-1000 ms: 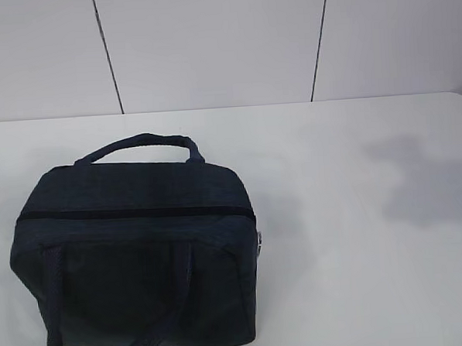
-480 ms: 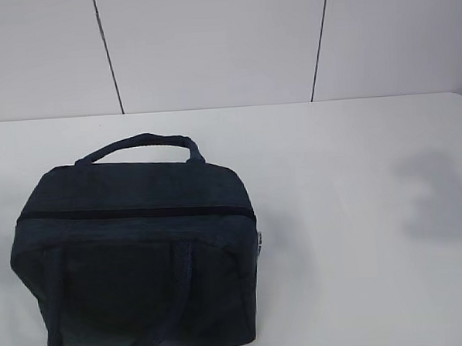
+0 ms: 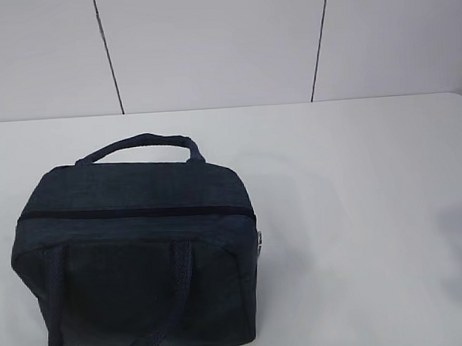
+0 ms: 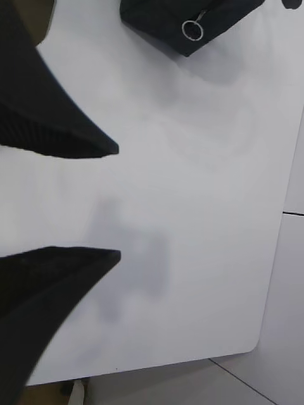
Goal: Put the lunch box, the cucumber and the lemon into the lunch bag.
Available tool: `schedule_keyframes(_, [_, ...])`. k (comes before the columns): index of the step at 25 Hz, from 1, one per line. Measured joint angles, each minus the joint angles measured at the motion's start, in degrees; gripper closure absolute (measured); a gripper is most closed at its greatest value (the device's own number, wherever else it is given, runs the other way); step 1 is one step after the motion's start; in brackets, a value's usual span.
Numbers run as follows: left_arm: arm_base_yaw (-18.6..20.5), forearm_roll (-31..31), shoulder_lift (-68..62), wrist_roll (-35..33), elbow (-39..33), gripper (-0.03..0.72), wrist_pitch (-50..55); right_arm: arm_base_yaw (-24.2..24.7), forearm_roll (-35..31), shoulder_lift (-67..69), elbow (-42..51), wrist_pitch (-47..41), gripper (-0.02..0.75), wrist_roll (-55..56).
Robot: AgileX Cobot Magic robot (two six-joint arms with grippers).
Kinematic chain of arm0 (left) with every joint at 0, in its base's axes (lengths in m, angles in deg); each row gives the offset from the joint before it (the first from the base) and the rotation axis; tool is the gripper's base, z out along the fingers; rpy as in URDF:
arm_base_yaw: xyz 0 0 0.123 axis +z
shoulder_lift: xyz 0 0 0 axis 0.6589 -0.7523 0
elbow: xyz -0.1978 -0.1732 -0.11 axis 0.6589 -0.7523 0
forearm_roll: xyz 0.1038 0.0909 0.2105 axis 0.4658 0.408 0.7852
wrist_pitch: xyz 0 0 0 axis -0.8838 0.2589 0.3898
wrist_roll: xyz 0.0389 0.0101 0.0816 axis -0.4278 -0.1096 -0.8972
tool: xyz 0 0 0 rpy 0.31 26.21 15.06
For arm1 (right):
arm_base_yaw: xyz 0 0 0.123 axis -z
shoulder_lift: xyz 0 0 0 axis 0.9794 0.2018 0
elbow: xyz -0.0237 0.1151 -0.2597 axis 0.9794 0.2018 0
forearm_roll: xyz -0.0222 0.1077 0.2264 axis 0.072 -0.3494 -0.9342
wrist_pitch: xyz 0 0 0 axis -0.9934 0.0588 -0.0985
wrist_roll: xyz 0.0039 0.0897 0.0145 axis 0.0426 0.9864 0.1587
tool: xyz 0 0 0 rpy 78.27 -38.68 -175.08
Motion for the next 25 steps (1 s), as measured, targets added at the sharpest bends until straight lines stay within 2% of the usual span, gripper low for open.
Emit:
schedule_keyframes(8, [0.00,2.23,12.31,-0.65,-5.22,0.370,0.27,0.00,0.35,-13.20,9.70,-0.43,0.405,0.10])
schedule_keyframes(16, [0.00,2.38,12.47,-2.14,-12.59,0.370,-0.60,0.00,1.82,-13.68,15.19,-0.03,0.405,0.10])
schedule_keyframes(21, [0.00,1.32,12.47,-2.33,-19.62,0.370,-7.18,0.00,1.82,-13.68,15.85,1.14,0.405,0.10])
schedule_keyframes(25, [0.00,1.40,12.47,-2.60,-20.72,0.370,-8.81,0.00,1.82,-13.68,15.85,1.62,0.405,0.10])
